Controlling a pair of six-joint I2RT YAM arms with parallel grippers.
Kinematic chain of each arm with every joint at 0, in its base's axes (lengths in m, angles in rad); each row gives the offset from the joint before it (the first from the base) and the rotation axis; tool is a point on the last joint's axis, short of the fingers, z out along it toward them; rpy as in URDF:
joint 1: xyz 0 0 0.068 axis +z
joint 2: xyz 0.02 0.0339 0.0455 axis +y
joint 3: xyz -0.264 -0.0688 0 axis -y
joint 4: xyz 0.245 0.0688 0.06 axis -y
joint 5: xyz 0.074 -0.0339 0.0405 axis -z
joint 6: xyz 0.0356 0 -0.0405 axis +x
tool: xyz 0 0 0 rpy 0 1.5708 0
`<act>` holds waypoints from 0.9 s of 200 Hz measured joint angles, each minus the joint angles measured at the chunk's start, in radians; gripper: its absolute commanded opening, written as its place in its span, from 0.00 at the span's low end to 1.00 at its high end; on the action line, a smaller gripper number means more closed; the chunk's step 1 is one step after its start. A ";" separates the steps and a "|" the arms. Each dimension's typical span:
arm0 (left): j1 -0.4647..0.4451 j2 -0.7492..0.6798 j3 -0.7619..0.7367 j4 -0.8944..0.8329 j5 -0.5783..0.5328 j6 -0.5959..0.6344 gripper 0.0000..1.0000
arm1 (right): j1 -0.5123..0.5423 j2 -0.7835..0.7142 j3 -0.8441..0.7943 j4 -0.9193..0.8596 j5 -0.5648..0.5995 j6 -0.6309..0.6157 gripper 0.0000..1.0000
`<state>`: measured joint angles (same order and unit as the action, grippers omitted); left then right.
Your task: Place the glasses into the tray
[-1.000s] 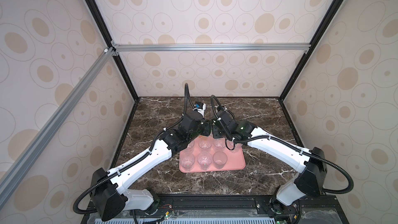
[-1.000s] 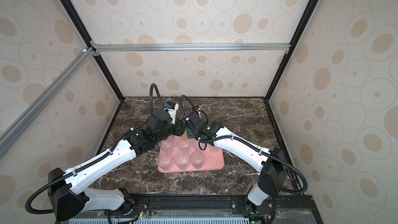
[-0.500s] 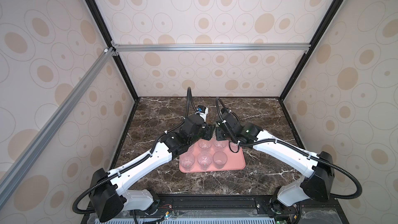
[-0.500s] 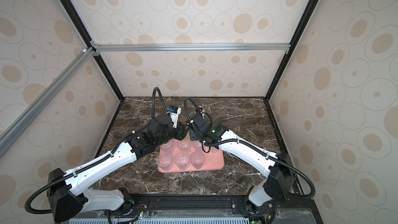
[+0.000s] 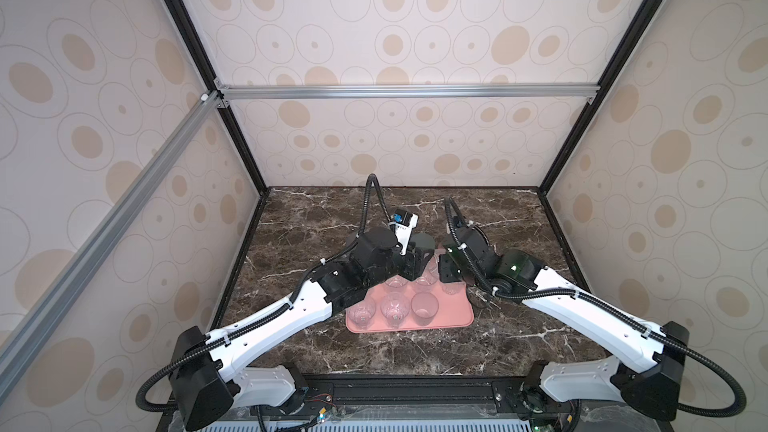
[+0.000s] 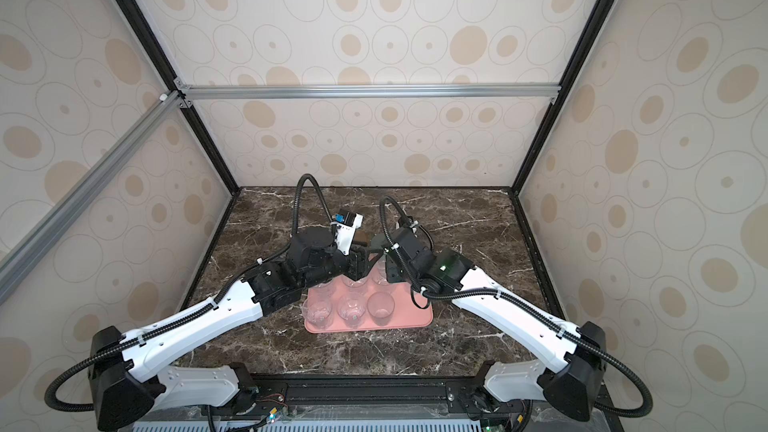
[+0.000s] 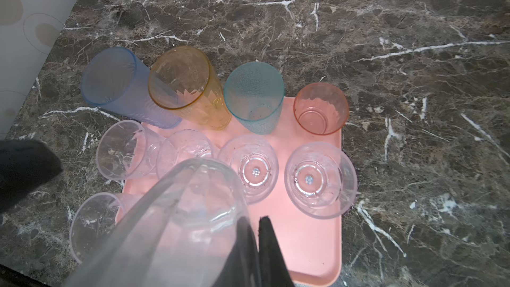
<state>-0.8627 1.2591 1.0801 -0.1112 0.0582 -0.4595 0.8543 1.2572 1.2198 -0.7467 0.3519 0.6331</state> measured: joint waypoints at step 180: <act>0.085 -0.247 -0.201 -0.093 -0.304 0.146 0.69 | -0.062 -0.127 -0.016 -0.428 -0.005 0.075 0.04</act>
<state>-0.7773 1.0119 0.8795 -0.2039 -0.2462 -0.3130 0.7921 1.1297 1.2041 -1.1748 0.3473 0.7082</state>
